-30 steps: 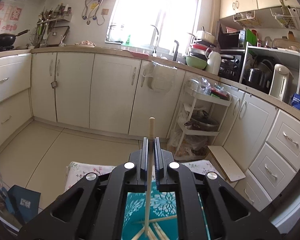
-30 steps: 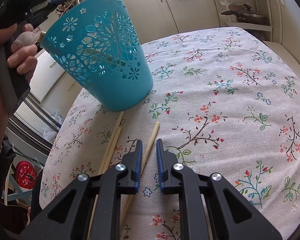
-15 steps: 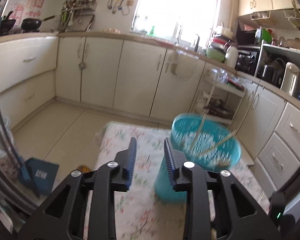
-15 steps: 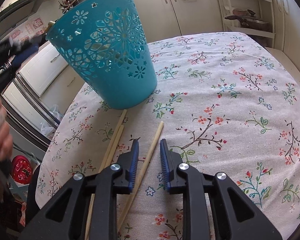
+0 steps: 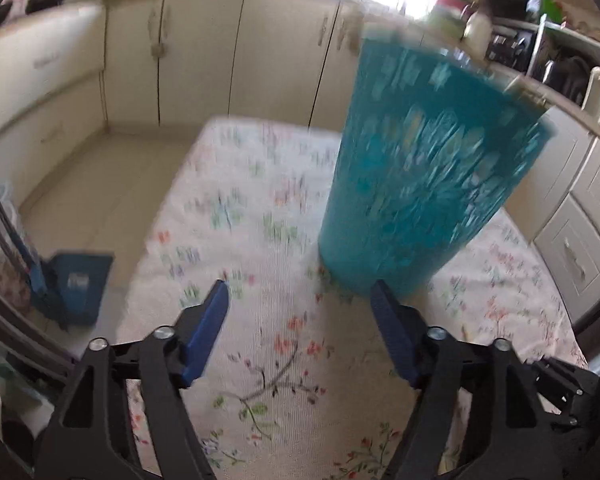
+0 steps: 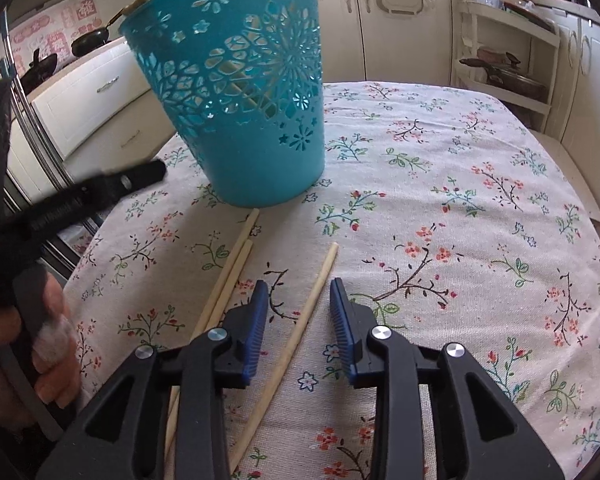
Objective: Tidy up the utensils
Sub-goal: 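Move the right gripper to the sticks and close on one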
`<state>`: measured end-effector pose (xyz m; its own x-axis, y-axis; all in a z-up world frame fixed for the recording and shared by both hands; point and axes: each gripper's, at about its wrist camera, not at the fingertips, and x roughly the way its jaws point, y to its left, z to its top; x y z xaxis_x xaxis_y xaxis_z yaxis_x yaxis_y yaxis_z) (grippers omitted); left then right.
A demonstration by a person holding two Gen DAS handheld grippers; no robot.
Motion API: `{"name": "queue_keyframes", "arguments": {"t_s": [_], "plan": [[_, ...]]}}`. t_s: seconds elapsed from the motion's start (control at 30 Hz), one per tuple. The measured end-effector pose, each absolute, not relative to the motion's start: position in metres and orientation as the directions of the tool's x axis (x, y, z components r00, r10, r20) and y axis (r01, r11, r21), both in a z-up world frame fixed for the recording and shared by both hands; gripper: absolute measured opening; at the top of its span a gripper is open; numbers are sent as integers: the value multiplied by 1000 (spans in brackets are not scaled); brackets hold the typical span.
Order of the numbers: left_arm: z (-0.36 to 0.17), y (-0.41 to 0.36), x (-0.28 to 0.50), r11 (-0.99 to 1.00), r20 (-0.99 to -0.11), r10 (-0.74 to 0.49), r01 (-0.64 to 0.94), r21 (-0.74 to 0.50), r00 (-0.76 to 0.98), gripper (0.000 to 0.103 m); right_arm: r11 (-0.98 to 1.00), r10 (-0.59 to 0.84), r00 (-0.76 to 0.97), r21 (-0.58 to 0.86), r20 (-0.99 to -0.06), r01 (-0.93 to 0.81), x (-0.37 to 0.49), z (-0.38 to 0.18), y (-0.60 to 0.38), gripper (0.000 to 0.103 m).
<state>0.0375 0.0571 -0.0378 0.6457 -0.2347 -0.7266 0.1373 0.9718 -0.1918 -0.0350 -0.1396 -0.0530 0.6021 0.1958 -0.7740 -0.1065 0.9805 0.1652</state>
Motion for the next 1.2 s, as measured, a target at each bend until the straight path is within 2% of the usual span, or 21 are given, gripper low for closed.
{"name": "queue_keyframes", "arguments": {"t_s": [0.17,0.43,0.97,1.1,1.2], "plan": [[-40,66,33,968,-712,-241,106,-229,659,75,988,156,608,123,-778,-96,-37,-53,-135,35],[-35,60,38,977,-729,-208,97,-192,652,83,991,132,614,108,-778,-76,-41,-52,-133,36],[-36,56,40,983,-747,-181,91,-160,640,87,994,109,615,78,-781,-77,-41,-52,-129,36],[-37,55,42,983,-752,-181,91,-160,634,87,996,78,609,41,-789,-75,-40,-51,-126,28],[-39,54,43,983,-756,-183,93,-161,628,87,996,84,601,54,-794,-68,-40,-50,-132,17]]}}
